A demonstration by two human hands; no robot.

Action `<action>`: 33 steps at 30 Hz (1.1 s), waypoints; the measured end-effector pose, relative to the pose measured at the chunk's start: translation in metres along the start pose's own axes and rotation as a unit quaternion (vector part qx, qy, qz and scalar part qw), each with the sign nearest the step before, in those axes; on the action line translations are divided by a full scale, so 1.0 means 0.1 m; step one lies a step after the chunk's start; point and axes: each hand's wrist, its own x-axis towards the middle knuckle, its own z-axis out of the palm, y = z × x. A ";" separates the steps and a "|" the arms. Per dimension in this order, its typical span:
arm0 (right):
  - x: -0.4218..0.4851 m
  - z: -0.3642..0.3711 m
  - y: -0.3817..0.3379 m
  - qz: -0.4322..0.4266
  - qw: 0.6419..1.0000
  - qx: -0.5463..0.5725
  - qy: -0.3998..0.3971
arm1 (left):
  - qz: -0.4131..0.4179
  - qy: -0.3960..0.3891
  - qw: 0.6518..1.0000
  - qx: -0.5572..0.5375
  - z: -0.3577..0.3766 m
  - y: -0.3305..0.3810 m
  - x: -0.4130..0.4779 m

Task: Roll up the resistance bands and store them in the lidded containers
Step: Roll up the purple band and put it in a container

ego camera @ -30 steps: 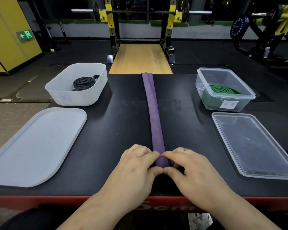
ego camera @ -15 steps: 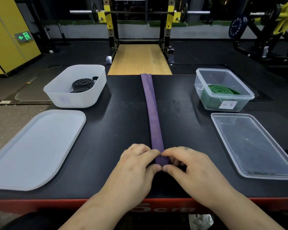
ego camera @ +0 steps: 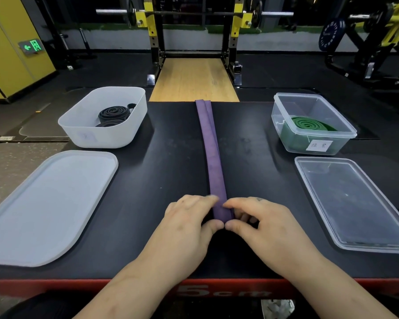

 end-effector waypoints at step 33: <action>-0.10 -0.01 -0.01 -0.052 0.997 -0.036 -0.052 | 0.021 -0.032 0.999 -0.001 -0.07 0.03 -0.21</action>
